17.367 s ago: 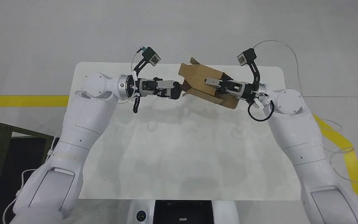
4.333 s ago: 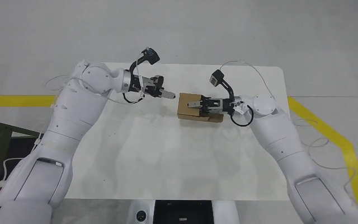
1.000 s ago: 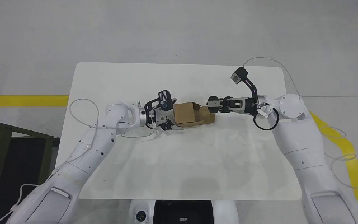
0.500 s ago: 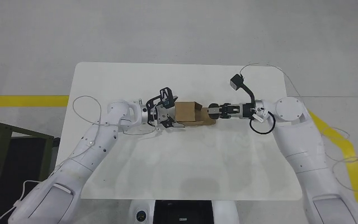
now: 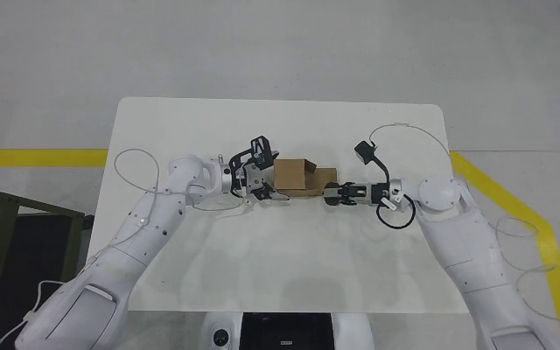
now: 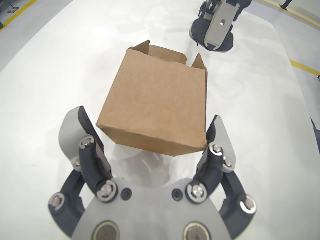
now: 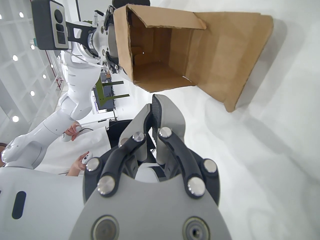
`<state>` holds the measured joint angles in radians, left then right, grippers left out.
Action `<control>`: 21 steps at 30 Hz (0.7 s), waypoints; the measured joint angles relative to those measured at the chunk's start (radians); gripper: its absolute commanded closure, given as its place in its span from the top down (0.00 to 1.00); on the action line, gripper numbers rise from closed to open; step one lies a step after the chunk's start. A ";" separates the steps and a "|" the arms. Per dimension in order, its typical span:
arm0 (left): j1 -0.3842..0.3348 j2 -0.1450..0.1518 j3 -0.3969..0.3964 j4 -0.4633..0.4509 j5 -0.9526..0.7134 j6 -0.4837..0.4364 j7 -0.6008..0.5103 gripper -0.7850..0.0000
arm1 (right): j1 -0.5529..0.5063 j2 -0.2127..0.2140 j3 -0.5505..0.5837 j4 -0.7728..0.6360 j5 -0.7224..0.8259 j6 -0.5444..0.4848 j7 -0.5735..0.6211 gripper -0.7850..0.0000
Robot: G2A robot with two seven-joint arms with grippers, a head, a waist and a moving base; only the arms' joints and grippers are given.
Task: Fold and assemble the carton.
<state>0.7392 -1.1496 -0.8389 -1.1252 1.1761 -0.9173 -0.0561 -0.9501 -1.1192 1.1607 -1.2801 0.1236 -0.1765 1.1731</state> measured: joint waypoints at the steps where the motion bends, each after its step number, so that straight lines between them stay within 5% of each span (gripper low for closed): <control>1: -0.001 0.000 0.000 0.000 0.000 -0.002 -0.001 1.00 | 0.001 -0.002 -0.007 0.002 0.001 0.004 -0.011 0.00; 21: 0.009 -0.003 -0.011 -0.012 -0.020 -0.024 -0.047 1.00 | 0.120 -0.059 -0.170 0.121 0.039 -0.018 -0.138 0.00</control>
<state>0.7478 -1.1530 -0.8497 -1.1371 1.1565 -0.9417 -0.1031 -0.8301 -1.1787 0.9911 -1.1591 0.1630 -0.1947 1.0353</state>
